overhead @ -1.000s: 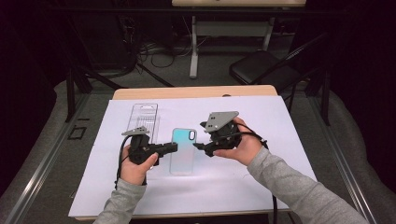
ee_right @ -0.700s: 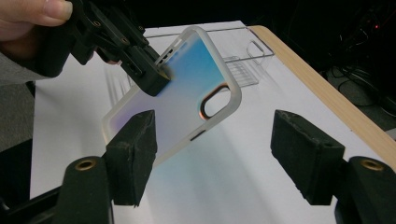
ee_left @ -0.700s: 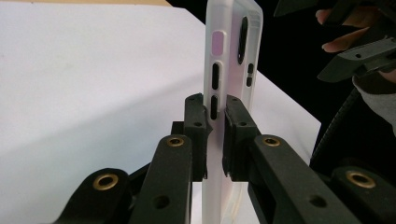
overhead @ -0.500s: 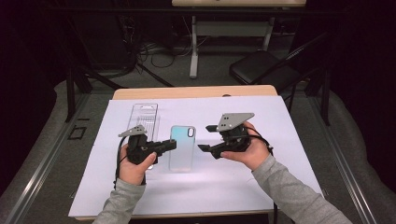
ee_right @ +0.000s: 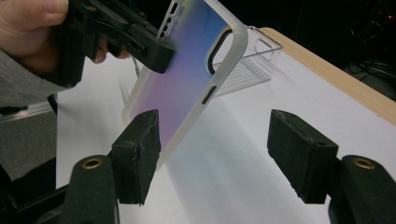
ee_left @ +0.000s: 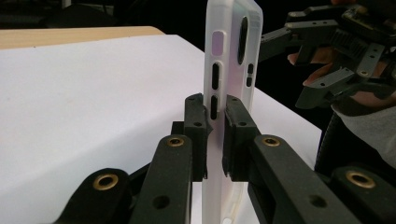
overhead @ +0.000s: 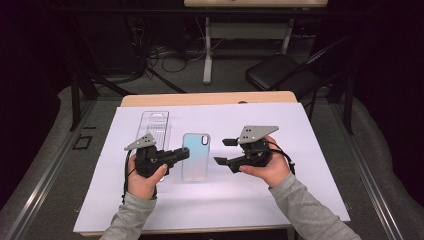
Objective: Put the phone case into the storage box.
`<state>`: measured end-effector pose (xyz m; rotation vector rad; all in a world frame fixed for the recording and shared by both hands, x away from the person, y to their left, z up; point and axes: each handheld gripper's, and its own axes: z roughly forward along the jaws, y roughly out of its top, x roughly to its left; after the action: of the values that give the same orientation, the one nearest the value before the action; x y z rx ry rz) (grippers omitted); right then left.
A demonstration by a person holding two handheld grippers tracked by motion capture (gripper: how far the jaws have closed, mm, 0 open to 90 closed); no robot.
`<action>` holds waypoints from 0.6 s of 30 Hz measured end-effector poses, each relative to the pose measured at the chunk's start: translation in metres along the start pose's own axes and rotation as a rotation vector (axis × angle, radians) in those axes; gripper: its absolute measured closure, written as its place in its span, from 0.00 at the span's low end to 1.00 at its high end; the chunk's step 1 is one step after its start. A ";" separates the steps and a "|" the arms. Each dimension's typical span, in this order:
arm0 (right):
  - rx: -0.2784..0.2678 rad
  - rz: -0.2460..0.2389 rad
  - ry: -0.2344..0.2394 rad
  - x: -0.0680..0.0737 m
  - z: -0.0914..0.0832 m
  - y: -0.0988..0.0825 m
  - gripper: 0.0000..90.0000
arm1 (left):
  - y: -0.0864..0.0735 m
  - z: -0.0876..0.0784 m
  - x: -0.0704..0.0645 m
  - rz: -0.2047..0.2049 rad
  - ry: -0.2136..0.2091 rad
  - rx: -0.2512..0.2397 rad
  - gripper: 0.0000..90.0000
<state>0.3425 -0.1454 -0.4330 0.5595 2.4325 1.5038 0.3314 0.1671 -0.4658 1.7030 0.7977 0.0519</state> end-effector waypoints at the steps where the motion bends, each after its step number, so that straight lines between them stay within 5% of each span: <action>1: -0.006 0.012 0.006 0.000 0.000 -0.001 0.39 | 0.000 0.000 0.000 0.002 0.000 -0.005 0.91; 18: -0.040 0.116 0.111 0.002 0.009 -0.013 0.40 | -0.001 0.000 -0.005 0.021 -0.030 -0.036 0.91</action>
<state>0.3416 -0.1430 -0.4486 0.6358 2.4846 1.6671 0.3271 0.1639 -0.4643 1.6741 0.7524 0.0548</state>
